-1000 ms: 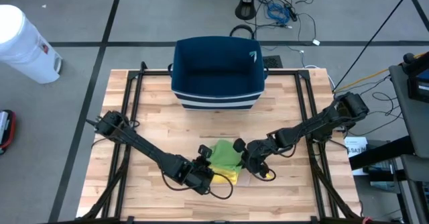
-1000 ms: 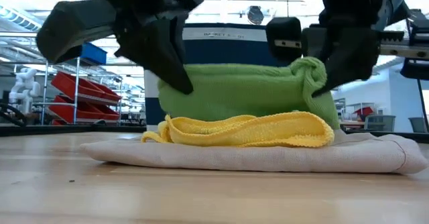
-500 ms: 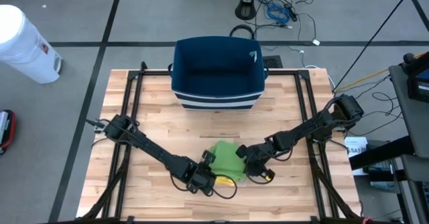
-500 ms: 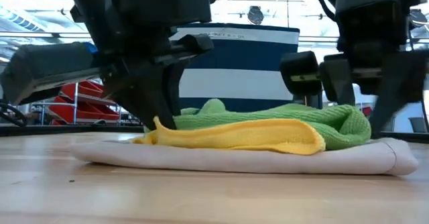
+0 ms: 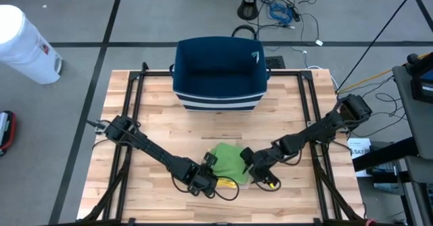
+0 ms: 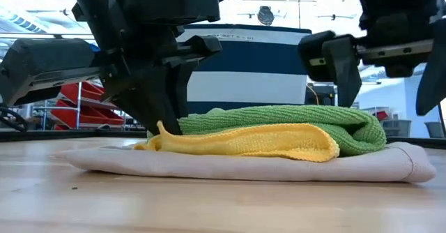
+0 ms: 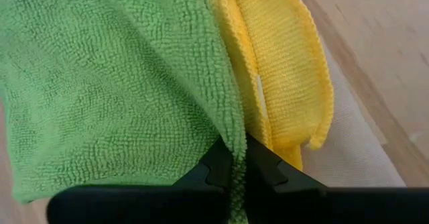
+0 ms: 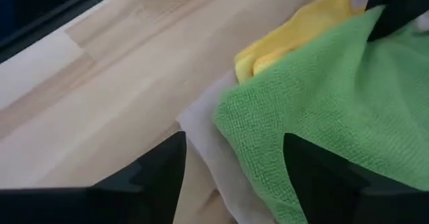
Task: Fold towel
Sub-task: Stack the green towel on top of the yellow towel, then put the stacked towels into the blue bin
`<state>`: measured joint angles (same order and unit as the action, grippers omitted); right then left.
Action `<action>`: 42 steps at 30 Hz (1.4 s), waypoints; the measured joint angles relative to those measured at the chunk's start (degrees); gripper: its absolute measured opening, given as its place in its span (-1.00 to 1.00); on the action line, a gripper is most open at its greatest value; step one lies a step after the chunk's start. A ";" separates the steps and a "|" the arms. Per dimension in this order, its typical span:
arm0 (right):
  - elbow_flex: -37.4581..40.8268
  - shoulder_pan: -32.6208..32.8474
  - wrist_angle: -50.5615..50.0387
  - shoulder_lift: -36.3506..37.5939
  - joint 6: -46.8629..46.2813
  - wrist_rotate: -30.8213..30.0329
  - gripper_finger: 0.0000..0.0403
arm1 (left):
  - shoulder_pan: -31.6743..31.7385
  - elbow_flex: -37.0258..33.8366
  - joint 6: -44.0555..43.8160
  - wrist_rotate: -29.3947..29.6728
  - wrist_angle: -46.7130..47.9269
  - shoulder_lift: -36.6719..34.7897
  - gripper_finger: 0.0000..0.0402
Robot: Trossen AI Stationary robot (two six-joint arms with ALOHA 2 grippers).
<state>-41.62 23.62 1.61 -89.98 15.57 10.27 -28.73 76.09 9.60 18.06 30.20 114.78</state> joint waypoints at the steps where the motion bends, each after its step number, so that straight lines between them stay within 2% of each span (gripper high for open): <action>1: -0.01 0.44 -0.05 0.41 -0.14 -0.65 0.18 | 0.00 0.00 -0.04 0.00 -0.06 0.00 -0.87; 5: -0.01 1.64 0.74 1.64 -0.82 -1.37 0.19 | 0.00 0.02 -0.04 0.02 -0.48 0.00 -0.87; 10: -0.14 3.91 8.50 0.64 -0.62 -1.88 0.19 | 0.26 0.09 -0.09 0.03 -0.86 0.00 -0.86; 14: -0.09 5.74 11.14 -2.24 1.74 -5.57 0.23 | 0.31 0.09 -0.06 0.02 -1.62 0.00 -0.82; 21: -0.09 5.89 16.39 -7.34 1.58 -10.37 0.35 | 0.33 0.11 -0.07 0.07 -1.95 0.00 -0.48; 29: -0.12 6.12 22.60 -13.84 -0.76 -10.74 0.39 | 0.22 0.14 -0.52 0.13 -2.91 0.00 -0.20; 32: -0.15 6.19 22.80 -15.78 -1.61 -14.64 0.39 | 0.22 0.15 -0.24 -0.77 -2.93 0.00 -0.18; 38: -0.23 6.29 23.04 -16.45 -3.25 -20.83 0.30 | 0.61 0.17 -0.29 -6.90 -2.93 -0.09 -0.18; 42: -0.23 6.25 23.36 -16.45 -2.66 -21.99 0.20 | 0.57 0.17 -0.35 -6.66 -2.54 -0.48 -0.18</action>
<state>-41.85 29.87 24.97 -106.43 12.90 -11.71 -28.17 76.27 9.26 11.40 27.66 114.30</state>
